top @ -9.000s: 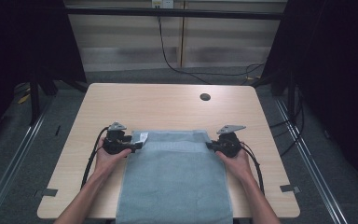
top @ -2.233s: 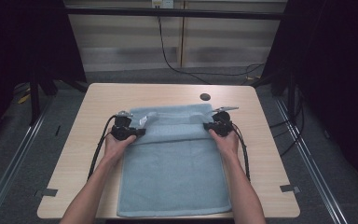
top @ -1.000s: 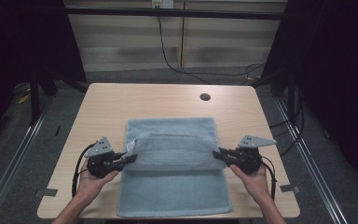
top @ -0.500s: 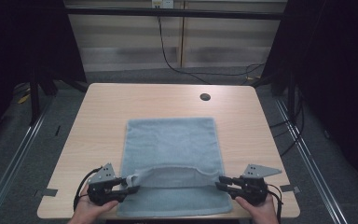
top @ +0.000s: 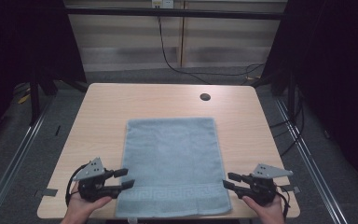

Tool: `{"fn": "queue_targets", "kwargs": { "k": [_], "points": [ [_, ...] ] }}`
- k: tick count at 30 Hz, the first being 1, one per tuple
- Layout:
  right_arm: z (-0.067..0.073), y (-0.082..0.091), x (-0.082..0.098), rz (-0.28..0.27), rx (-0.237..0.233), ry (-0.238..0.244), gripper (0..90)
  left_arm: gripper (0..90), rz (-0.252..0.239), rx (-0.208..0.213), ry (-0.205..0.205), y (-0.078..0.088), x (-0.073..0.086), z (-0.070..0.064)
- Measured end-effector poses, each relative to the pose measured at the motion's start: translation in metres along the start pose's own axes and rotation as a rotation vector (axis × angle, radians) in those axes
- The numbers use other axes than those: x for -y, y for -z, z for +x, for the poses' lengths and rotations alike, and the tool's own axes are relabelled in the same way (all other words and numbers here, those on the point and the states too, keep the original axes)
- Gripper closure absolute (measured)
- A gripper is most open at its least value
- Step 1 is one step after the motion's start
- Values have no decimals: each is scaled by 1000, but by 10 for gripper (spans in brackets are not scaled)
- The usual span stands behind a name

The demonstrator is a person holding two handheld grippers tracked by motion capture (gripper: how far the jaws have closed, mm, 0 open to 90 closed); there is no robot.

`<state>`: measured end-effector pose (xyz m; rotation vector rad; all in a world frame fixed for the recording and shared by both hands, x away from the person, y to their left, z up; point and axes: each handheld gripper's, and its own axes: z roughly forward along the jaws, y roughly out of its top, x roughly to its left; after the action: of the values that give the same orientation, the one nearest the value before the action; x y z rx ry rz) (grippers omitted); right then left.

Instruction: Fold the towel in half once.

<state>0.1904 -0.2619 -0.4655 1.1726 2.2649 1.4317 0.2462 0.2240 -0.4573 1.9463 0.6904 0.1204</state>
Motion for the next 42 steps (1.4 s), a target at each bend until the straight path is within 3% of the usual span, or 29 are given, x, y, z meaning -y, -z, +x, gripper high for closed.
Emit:
{"fn": "queue_targets", "kwargs": {
  "k": [2, 3, 5, 7, 12, 13, 18, 20, 21, 23, 25, 28, 30, 32, 35, 37, 38, 42],
  "points": [
    [-5, -12, -7, 16, -9, 8, 598, 505, 27, -40, 14, -8, -3, 12],
    [-5, -12, -7, 16, -9, 8, 598, 507, 27, -40, 14, -8, -3, 12],
    [-12, -29, -19, 27, -7, 28, 587, 518, 49, -61, 59, -17, -6, 26],
    [-16, -40, -27, 33, -5, 34, 572, 523, 80, -92, 51, -24, -7, 33],
    [-27, -64, -39, 63, -12, 29, 528, 523, 113, -81, 47, -38, -13, 49],
    [-33, -76, -45, 80, -19, 29, 512, 511, 106, -97, 66, -43, -17, 56],
    [-45, -97, -58, 103, -13, 26, 476, 481, 109, -112, 119, -62, -21, 75],
    [-48, -101, -61, 103, -14, 24, 477, 464, 128, -116, 113, -67, -21, 76],
    [-54, -113, -67, 112, -7, 25, 477, 467, 148, -121, 105, -73, -20, 78],
    [-55, -116, -67, 118, -6, 23, 477, 471, 151, -122, 104, -76, -21, 79],
    [-61, -130, -68, 142, 4, 11, 476, 484, 137, -137, 101, -84, -23, 86],
    [-64, -143, -65, 176, 25, 12, 473, 481, 167, -148, 100, -91, -22, 94],
    [-65, -146, -64, 181, 24, 10, 470, 490, 163, -148, 111, -91, -21, 97],
    [-63, -149, -60, 190, 43, 3, 464, 494, 163, -168, 50, -91, -18, 94],
    [-55, -145, -57, 218, 55, 16, 457, 497, 136, -173, 44, -91, -13, 91],
    [-52, -142, -56, 234, 49, 17, 460, 497, 136, -144, 68, -88, -11, 89],
    [-47, -132, -51, 252, 33, 20, 462, 504, 133, -117, 83, -86, -9, 87],
    [-43, -121, -41, 231, 14, 5, 462, 522, 168, -56, 97, -80, -6, 78]
  ]
}}
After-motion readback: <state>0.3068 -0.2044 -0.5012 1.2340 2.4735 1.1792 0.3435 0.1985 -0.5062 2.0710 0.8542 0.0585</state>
